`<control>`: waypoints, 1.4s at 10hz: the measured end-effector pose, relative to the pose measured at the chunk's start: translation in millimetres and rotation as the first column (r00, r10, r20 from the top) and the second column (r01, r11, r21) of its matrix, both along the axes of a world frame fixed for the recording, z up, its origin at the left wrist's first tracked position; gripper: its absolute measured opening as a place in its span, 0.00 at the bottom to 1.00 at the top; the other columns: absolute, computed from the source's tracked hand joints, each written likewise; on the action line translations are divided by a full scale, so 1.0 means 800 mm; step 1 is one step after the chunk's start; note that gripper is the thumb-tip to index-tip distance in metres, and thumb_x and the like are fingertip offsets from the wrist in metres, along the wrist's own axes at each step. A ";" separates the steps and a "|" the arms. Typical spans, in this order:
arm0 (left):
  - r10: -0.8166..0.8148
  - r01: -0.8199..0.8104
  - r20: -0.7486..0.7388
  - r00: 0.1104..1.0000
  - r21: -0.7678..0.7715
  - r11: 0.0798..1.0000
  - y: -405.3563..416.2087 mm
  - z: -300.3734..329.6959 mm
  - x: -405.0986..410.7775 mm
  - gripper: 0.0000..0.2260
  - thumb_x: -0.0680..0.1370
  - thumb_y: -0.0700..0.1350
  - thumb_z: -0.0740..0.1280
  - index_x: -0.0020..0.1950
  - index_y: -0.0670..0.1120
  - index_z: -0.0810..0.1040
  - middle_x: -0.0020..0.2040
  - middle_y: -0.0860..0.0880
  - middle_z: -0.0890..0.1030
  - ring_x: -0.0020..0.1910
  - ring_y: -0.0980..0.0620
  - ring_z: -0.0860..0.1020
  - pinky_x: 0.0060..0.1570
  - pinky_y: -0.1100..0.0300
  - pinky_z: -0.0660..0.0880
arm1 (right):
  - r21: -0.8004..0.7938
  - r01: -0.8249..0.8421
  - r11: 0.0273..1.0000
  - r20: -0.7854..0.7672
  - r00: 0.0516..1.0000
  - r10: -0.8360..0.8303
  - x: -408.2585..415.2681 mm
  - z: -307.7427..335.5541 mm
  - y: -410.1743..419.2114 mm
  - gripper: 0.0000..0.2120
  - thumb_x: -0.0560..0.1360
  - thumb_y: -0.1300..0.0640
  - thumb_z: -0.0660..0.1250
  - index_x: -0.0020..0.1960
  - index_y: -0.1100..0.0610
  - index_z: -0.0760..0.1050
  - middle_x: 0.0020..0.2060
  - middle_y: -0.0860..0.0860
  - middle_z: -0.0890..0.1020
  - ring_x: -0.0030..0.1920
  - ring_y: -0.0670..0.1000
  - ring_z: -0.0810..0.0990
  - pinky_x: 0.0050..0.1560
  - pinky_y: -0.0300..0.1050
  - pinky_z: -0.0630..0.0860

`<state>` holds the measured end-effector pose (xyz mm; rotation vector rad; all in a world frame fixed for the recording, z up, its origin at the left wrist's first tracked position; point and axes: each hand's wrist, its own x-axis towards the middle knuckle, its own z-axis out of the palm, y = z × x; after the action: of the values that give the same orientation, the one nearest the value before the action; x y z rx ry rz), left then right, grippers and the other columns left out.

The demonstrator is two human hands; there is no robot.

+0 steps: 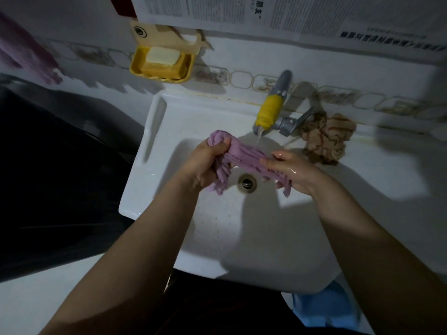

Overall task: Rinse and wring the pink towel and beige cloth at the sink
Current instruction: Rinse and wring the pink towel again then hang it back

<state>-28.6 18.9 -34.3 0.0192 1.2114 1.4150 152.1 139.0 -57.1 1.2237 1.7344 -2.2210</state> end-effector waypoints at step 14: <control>-0.239 0.241 0.036 0.970 -0.185 0.953 0.031 0.027 0.041 0.29 0.79 0.62 0.55 0.57 0.37 0.78 0.48 0.38 0.82 0.49 0.42 0.80 0.58 0.51 0.75 | 0.355 0.231 0.906 -0.034 0.972 -0.234 -0.071 0.007 -0.007 0.12 0.80 0.58 0.58 0.62 0.51 0.72 0.59 0.57 0.77 0.58 0.55 0.77 0.61 0.48 0.73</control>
<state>4.6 43.5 -12.7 0.0250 1.2821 1.0840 95.0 133.1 -51.4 1.5874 2.1636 -2.0641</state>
